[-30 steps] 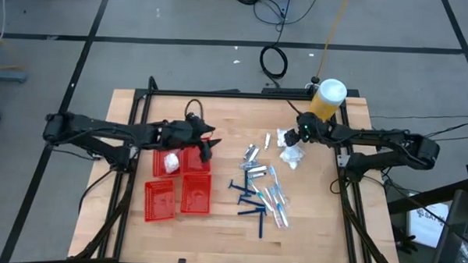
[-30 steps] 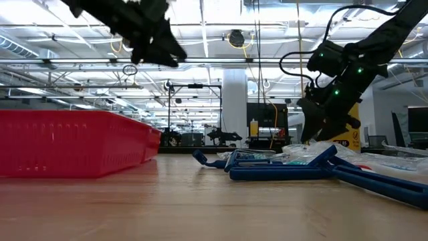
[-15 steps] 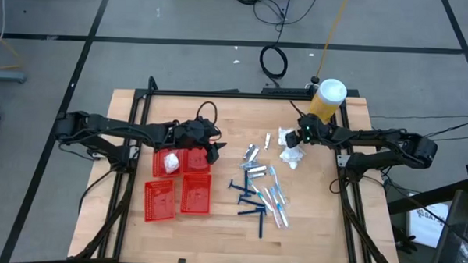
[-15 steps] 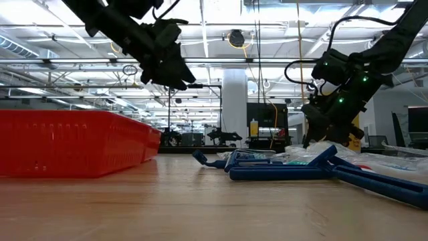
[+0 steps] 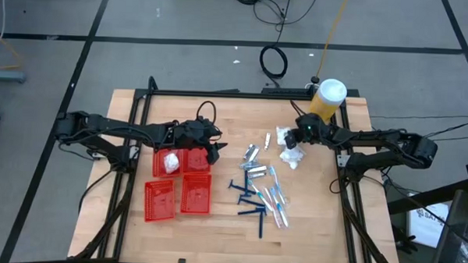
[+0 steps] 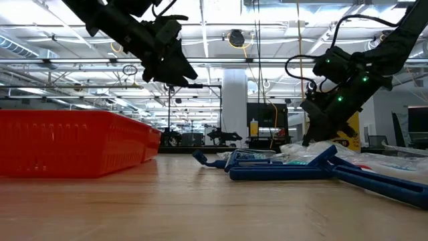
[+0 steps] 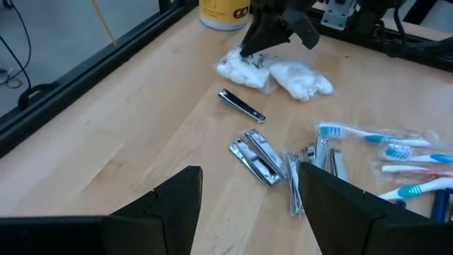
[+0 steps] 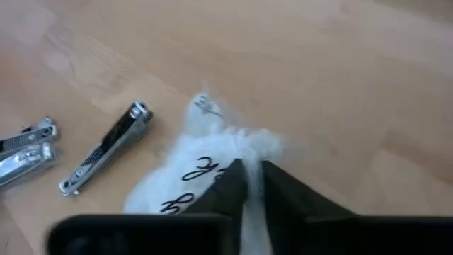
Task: Pick & Place Travel size toiletries
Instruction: Put the transparent cotton pack into the top left red basket
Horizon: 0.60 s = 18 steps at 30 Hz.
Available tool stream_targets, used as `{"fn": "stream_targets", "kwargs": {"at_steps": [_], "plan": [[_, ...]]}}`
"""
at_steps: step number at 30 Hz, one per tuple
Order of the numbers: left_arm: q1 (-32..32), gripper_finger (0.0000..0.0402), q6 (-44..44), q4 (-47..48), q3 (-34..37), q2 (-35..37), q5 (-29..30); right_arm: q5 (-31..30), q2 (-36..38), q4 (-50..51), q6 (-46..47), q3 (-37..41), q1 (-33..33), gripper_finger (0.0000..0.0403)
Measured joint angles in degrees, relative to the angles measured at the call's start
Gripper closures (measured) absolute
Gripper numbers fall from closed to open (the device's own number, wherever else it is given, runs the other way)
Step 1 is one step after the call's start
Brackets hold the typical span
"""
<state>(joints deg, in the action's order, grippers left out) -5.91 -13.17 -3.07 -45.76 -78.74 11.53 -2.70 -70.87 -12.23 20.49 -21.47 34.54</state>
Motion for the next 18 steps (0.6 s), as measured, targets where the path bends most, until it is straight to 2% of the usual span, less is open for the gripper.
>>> {"fn": "stream_targets", "kwargs": {"at_steps": [3, 6, 12, 16, 18], "plan": [[0.00, 0.0174, 1.02, -0.15, 0.00, 0.00, 0.05, 0.48, 0.35, -2.43, -1.05, 0.00, -0.18, 0.0393], [0.00, 0.0174, 1.31, -0.46, 0.00, 0.00, 0.07, 4.03, 0.37, -6.90, -2.65, 0.00, -0.93, 0.0396], [-0.02, 0.0174, 2.52, -6.78, -0.15, -2.87, 0.94, 10.42, 0.39, -21.07, -9.41, 0.00, -6.13, 0.0400], [0.00, 0.0174, 6.00, -12.24, -0.12, -6.02, 0.94, 9.56, 0.48, -29.14, -17.21, 0.00, -11.18, 0.0400], [-0.01, 0.0174, 7.01, -14.55, -0.13, -7.53, 0.97, 7.28, 0.48, -32.01, -21.43, 0.02, -13.73, 0.0401]]}}
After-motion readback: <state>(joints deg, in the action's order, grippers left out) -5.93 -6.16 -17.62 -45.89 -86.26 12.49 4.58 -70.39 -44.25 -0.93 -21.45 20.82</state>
